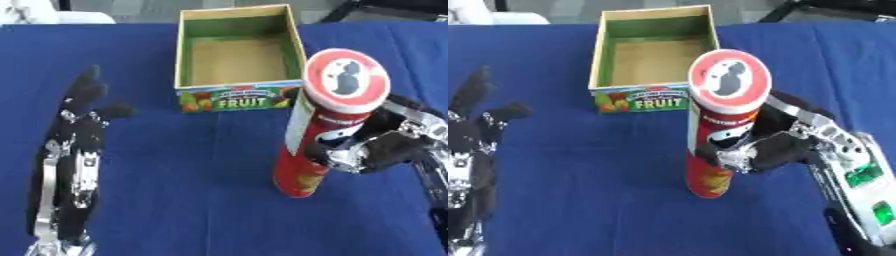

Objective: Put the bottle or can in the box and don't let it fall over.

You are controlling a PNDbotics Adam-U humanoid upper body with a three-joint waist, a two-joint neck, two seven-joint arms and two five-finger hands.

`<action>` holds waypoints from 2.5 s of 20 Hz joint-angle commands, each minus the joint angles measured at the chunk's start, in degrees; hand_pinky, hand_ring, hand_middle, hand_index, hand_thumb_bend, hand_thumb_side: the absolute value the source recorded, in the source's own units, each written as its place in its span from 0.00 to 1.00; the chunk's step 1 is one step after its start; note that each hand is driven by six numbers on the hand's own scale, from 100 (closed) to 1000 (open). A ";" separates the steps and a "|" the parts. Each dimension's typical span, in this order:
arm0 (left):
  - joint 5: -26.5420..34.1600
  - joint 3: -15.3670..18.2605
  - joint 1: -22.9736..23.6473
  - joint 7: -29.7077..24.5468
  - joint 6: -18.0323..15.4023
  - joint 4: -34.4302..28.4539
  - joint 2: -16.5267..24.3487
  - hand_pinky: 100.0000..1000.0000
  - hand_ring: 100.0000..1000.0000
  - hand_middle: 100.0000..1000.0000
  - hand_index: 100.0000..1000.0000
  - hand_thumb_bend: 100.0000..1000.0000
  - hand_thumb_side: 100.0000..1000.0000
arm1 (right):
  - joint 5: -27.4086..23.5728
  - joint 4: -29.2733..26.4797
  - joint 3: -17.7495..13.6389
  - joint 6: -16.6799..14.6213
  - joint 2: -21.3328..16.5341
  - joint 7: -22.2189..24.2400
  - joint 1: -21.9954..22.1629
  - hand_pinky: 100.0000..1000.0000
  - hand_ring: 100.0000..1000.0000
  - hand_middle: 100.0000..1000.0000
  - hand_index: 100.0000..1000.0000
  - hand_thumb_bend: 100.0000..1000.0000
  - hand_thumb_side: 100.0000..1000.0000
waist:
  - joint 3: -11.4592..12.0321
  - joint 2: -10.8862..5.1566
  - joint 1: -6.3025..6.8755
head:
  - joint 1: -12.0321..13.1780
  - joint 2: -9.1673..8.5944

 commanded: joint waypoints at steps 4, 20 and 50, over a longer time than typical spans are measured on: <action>-1.54 1.25 0.48 1.44 -0.03 -1.01 0.78 0.87 0.64 0.95 0.76 0.00 0.64 | -1.17 -1.05 -0.53 0.36 -0.63 -2.40 -1.02 1.00 0.96 0.86 0.75 0.00 0.00 | 0.16 -1.01 0.09 | -0.20 -0.63; -3.56 11.33 2.80 14.97 -6.51 -1.01 3.42 0.86 0.67 0.92 0.75 0.00 0.64 | 1.60 -1.06 -0.95 -2.72 -1.87 -9.14 -2.01 1.00 0.82 0.69 0.53 0.00 0.00 | 1.28 -1.45 0.15 | -1.50 -0.09; -7.63 13.07 4.98 21.09 -5.13 -1.01 4.90 0.85 0.66 0.90 0.74 0.00 0.64 | -24.84 5.01 -1.83 2.18 -19.37 -23.20 -19.77 1.00 0.74 0.58 0.44 0.00 0.00 | 0.94 -4.91 -1.04 | 0.37 4.06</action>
